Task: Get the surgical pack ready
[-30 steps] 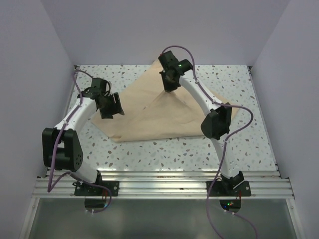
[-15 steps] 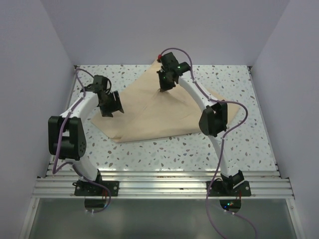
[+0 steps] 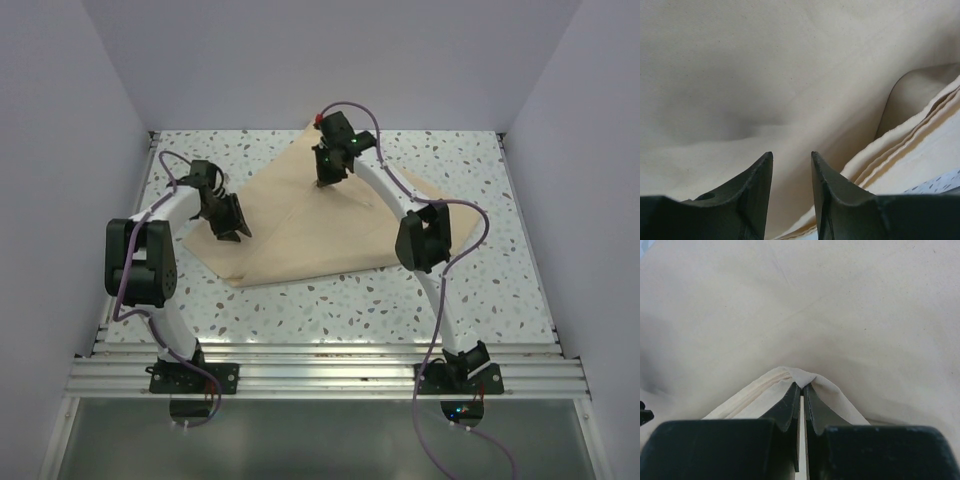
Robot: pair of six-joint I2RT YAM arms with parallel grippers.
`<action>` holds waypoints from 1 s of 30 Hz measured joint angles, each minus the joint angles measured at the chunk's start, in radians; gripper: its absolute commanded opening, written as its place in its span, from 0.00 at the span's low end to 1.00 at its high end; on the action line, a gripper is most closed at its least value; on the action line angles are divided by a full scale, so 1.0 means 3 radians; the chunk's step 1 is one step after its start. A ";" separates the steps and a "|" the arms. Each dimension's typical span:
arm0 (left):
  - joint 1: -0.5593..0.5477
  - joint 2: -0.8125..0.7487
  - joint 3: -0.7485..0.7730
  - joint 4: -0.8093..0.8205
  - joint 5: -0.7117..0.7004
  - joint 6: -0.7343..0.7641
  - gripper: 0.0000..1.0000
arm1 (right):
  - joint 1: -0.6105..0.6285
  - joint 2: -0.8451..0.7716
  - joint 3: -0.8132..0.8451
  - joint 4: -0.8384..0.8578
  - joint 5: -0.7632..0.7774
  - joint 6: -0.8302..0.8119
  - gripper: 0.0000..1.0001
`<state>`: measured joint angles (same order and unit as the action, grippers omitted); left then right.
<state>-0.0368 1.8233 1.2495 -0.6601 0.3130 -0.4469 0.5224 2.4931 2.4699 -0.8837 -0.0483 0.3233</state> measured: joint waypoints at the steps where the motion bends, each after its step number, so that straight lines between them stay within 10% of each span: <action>1: 0.0000 0.0000 -0.0019 0.0005 0.0019 0.0008 0.39 | -0.0004 0.0018 0.0000 0.0017 0.0000 0.0006 0.00; 30: 0.0000 -0.0001 -0.0492 -0.0014 0.0370 0.0226 0.26 | -0.0108 0.0192 -0.0028 0.0510 0.0103 0.0375 0.00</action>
<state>-0.0368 1.8229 1.1019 -0.6643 0.4240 -0.3790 0.4900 2.5507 2.4615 -0.7307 -0.0174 0.4358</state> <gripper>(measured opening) 0.262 0.036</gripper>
